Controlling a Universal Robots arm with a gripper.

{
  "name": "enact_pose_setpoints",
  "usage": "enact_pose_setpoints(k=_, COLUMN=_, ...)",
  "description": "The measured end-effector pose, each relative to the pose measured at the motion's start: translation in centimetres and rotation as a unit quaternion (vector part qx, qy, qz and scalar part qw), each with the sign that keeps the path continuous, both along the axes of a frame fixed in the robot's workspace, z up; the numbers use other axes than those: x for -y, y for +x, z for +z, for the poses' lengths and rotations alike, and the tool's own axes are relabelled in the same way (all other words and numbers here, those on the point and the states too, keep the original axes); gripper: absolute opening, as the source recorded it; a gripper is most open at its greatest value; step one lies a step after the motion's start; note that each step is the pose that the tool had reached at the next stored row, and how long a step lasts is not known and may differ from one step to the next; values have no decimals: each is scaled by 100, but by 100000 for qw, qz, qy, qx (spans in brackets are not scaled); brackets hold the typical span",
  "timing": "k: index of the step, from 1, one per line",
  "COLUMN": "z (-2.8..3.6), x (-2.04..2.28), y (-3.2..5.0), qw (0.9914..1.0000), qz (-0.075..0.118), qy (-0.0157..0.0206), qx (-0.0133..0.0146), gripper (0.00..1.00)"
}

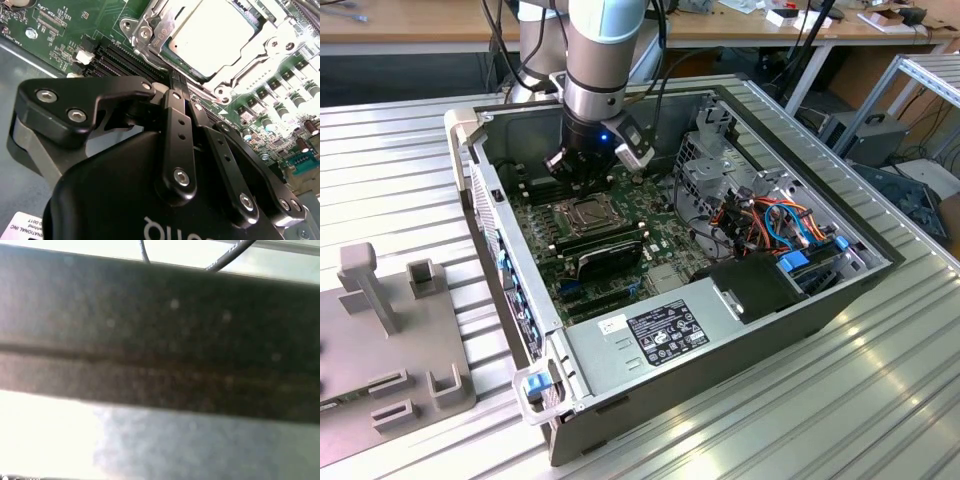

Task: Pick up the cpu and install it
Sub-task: 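Install the first cpu locking lever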

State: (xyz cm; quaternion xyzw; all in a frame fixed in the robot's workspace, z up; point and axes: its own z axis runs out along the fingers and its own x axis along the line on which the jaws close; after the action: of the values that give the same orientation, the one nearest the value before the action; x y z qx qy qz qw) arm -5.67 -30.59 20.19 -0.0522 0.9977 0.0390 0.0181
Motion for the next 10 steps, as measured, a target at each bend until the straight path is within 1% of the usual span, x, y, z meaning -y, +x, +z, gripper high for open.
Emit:
enact_pose_setpoints(k=1, z=22, x=-1, y=1, qw=100000, qz=-4, qy=15, qx=28, gripper=11)
enact_pose_setpoints(k=3, z=121, x=0, y=0, qw=100000, qz=-2, qy=-13, qx=-4, gripper=11)
enact_pose_setpoints(k=5, z=158, x=10, y=1, qw=100000, qz=10, qy=-15, qx=-6, gripper=11)
enact_pose_setpoints(k=7, z=172, x=23, y=0, qw=100000, qz=2, qy=-55, qx=-2, gripper=11)
enact_pose_setpoints(k=9, z=186, x=45, y=0, qw=100000, qz=-1, qy=-161, qx=-5, gripper=11)
enact_pose_setpoints(k=10, z=195, x=62, y=0, qw=99999, qz=1, qy=-336, qx=0, gripper=11)
